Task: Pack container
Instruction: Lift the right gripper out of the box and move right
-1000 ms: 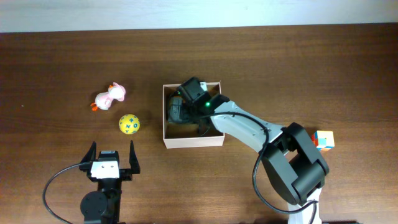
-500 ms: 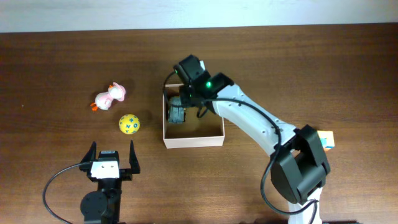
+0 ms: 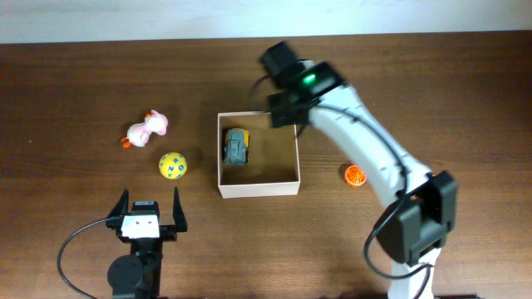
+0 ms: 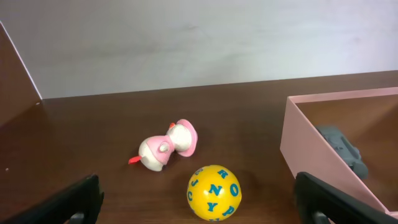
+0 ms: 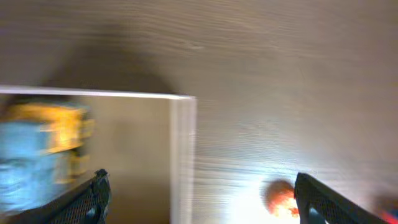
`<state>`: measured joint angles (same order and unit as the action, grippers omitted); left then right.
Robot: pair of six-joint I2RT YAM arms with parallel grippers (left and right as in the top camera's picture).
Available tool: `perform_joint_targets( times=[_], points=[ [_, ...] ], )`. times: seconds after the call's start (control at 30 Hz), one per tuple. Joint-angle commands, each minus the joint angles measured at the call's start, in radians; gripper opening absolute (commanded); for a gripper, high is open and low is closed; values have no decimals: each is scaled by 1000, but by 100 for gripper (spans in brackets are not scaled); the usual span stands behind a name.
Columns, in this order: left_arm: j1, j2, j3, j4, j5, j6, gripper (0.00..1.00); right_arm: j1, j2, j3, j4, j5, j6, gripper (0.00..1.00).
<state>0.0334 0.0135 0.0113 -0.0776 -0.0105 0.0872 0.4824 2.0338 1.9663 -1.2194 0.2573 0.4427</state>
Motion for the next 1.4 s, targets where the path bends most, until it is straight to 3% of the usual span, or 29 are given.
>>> perform_joint_targets(
  times=[0.0, 0.37, 0.8, 0.93, 1.13, 1.37],
  points=[
    [4, -8, -3, -6, 7, 16, 99, -127, -53, 20, -61, 27, 38, 89],
    [4, -8, -3, -6, 7, 16, 99, -423, -87, 19, -277, -15, 45, 88],
    [4, -8, -3, -6, 7, 16, 99, -461, -384, -63, -445, 90, 69, 92],
    [4, -8, -3, -6, 7, 16, 99, -471, -528, -245, -383, 84, 94, 95],
    [4, -8, -3, -6, 7, 16, 99, -472, -748, -629, -159, 82, 117, 99],
    [4, -8, -3, -6, 7, 16, 99, -581, -766, -910, 85, 99, 205, 99]
  ],
)
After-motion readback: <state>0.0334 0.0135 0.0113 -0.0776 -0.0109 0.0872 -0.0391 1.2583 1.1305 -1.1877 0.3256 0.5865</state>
